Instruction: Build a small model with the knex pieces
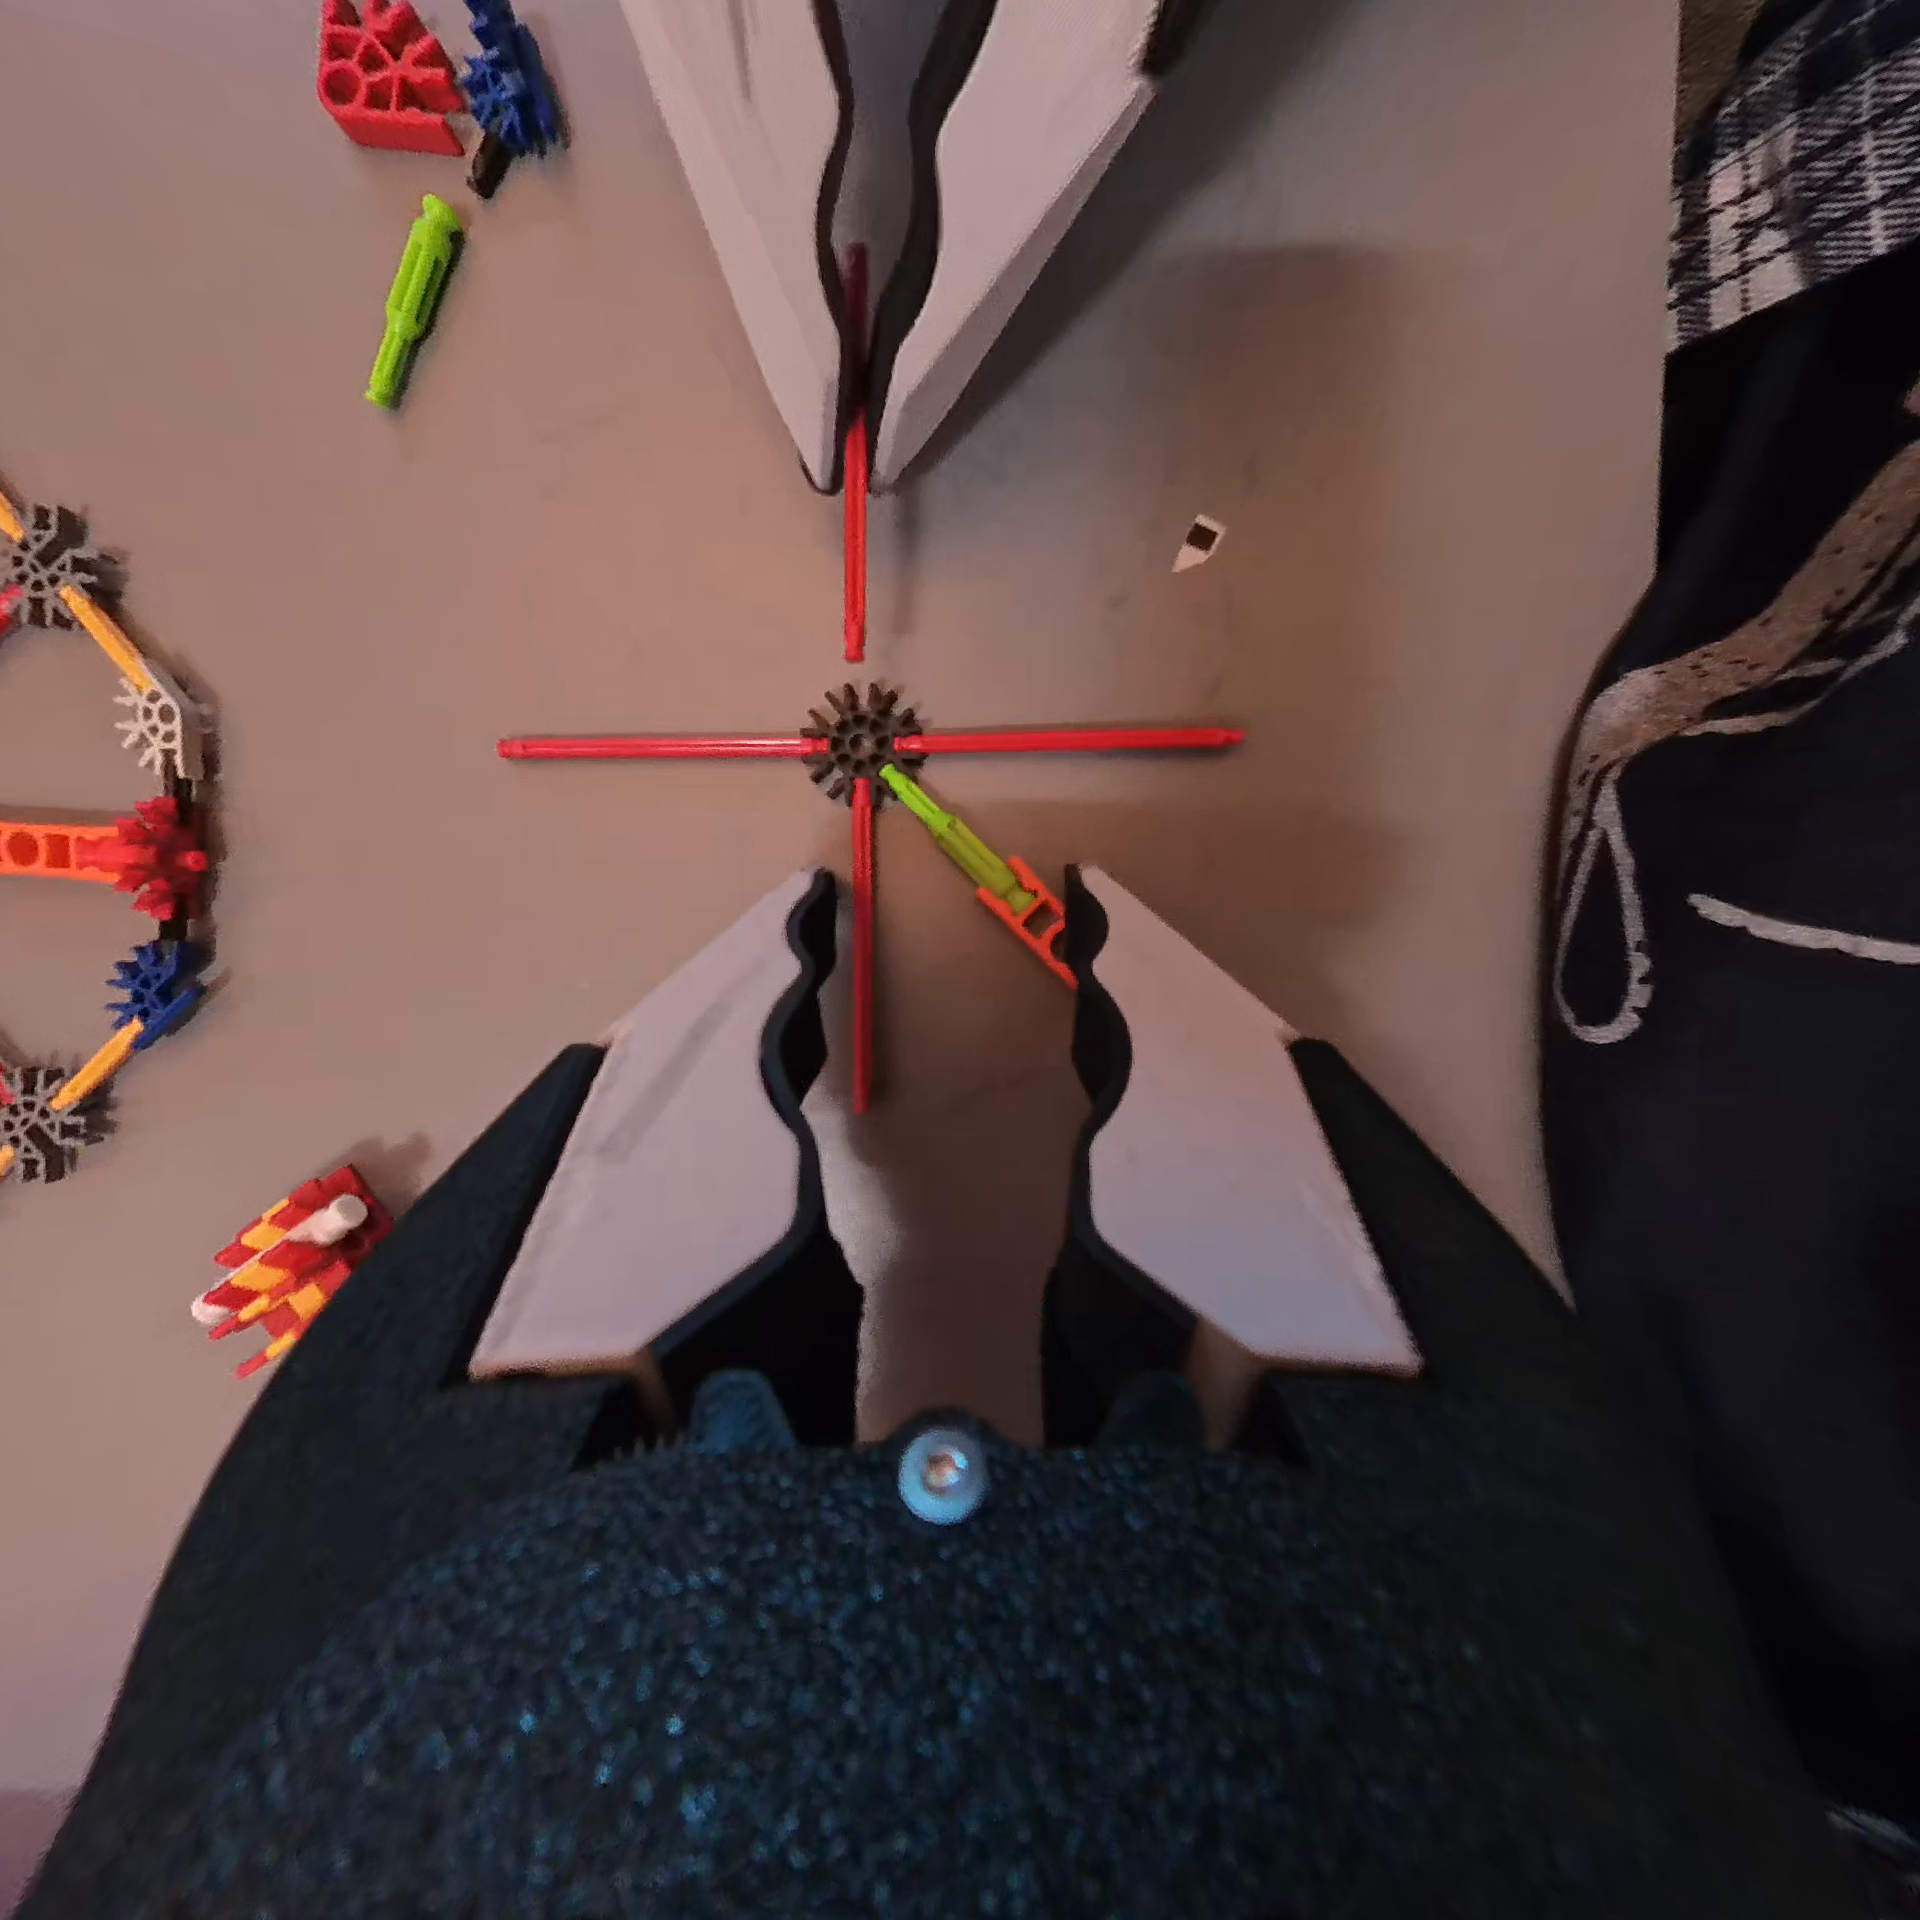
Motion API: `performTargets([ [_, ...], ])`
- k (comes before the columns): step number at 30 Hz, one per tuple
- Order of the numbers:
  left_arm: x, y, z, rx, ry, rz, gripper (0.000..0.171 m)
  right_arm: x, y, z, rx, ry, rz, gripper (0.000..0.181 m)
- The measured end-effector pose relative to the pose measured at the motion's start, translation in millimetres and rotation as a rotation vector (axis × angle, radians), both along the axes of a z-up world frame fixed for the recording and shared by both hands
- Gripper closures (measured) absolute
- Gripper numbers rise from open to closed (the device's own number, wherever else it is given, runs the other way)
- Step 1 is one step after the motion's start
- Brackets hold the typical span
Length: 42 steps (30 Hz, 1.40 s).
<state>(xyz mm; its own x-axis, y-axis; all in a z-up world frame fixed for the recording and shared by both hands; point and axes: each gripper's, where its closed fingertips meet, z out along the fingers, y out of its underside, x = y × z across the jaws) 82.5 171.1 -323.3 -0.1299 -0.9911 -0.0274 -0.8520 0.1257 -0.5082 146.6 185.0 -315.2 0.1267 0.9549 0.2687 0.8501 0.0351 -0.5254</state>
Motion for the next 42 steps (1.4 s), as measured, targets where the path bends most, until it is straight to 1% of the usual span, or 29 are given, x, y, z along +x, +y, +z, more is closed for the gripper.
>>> performTargets([
  [6,2,-3,0,-0.021,-0.011,-0.01,0.13,-1,-1,-8,-0.058,-0.052,0.014,0.18],
  [22,2,-3,0,-0.023,-0.014,-0.015,0.128,-2,-1,-8,-0.149,-0.098,0.0,0.178],
  [24,2,-3,0,-0.025,-0.018,-0.013,0.128,0,1,-6,-0.14,-0.096,-0.016,0.165],
  [26,2,-4,0,-0.029,-0.023,-0.011,0.128,-2,4,0,-0.12,-0.07,-0.032,0.167],
  [27,2,-4,0,-0.031,-0.025,-0.01,0.128,-5,3,4,-0.118,-0.048,-0.03,0.17],
  [28,2,-4,0,-0.031,-0.027,-0.01,0.128,-11,2,9,-0.115,-0.019,-0.022,0.178],
  [29,2,-4,0,-0.031,-0.028,-0.01,0.128,-18,1,13,-0.116,0.013,-0.014,0.181],
  [31,2,-4,0,-0.032,-0.028,-0.01,0.128,-30,-2,15,-0.138,0.06,-0.006,0.181],
  [38,2,-4,-1,-0.033,-0.037,-0.004,0.126,-35,3,-3,-0.191,0.04,-0.042,0.181],
  [42,2,-4,0,-0.038,-0.042,-0.005,0.126,-38,1,-4,-0.237,0.057,-0.051,0.181],
])
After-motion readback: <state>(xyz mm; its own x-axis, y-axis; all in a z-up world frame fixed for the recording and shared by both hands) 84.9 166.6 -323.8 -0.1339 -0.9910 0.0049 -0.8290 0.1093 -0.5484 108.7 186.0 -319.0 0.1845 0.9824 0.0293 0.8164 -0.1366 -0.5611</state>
